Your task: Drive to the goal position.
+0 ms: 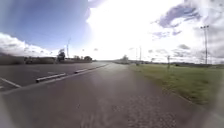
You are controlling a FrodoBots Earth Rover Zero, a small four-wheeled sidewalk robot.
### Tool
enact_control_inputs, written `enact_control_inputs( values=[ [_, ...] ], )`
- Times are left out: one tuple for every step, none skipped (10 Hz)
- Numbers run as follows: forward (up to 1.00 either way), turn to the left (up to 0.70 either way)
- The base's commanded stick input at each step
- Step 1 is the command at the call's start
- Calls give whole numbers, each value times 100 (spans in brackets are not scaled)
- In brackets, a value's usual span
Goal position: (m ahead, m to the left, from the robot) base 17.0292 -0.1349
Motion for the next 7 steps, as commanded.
enact_control_inputs(
  values=[
    [100, 0],
    [100, 0],
    [100, 0],
    [100, 0],
    [100, 0],
    [100, 0],
    [100, 0]
  ],
)
